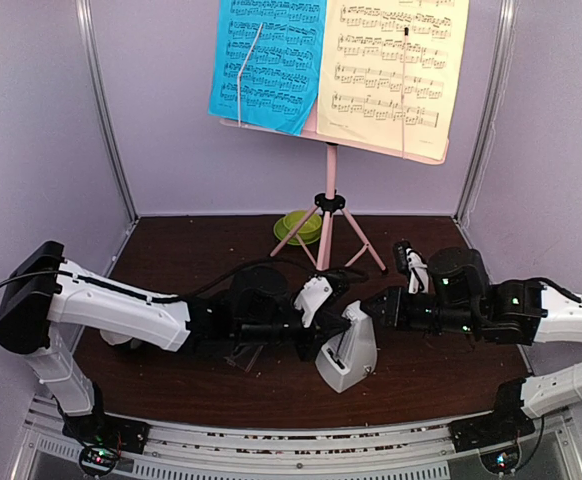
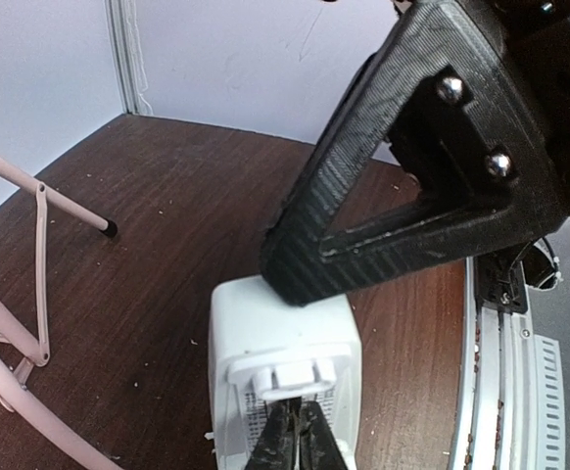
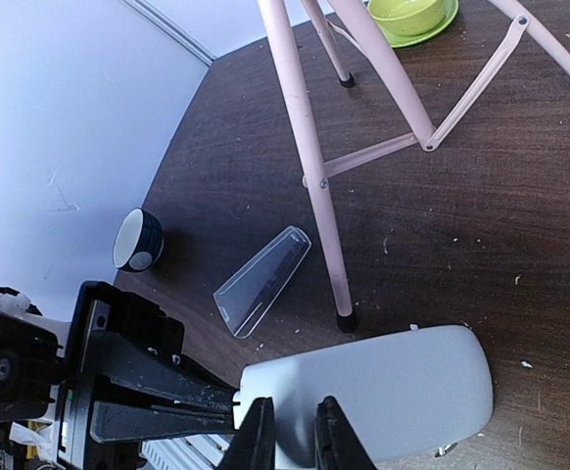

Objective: Set up the instrument practice props

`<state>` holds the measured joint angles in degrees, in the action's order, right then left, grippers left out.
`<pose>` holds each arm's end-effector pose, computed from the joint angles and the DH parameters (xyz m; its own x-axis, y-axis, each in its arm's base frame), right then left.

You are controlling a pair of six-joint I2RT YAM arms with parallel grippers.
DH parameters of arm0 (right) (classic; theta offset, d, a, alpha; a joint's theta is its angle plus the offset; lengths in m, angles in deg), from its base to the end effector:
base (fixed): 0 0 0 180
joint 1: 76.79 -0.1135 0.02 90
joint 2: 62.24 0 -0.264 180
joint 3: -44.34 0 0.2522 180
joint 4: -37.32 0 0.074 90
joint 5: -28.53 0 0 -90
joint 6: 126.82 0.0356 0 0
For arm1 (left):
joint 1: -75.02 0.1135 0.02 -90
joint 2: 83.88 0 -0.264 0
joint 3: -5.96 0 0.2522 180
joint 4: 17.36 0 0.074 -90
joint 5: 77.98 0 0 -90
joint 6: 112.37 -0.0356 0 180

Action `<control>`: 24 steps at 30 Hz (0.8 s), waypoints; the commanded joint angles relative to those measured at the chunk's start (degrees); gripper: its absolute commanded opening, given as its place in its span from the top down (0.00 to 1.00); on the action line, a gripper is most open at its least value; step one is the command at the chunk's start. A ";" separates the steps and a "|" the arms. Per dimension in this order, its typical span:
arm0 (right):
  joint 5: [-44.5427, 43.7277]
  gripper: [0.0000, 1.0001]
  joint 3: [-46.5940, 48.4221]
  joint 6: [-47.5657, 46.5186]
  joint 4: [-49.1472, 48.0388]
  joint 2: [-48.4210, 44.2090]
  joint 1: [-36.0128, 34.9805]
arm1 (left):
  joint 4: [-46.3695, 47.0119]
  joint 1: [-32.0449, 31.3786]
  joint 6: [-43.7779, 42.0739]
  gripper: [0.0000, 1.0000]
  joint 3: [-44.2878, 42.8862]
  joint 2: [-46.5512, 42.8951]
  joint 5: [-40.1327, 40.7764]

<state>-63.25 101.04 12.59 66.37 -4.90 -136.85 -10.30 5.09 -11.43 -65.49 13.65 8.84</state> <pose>0.1132 0.1943 0.2787 -0.8083 0.1173 -0.5769 -0.3671 0.6657 0.6497 0.1302 -0.3620 0.2286 -0.2912 0.2449 -0.9248 0.9172 0.3461 -0.1972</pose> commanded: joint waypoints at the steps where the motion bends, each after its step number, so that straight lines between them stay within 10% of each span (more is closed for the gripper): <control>1: 1.12 0.85 0.12 0.40 2.07 1.73 -0.83 | -0.05 -0.29 -2.25 0.95 -1.80 0.91 -3.51; 24: -1.77 0.88 1.61 1.83 4.54 3.83 -2.55 | -10.71 -6.71 -18.85 0.89 -3.60 -3.11 5.92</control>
<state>-66.71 102.85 13.61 66.11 -2.13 -138.18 -21.25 1.64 -25.60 -69.93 13.13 17.06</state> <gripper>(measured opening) 0.122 0.092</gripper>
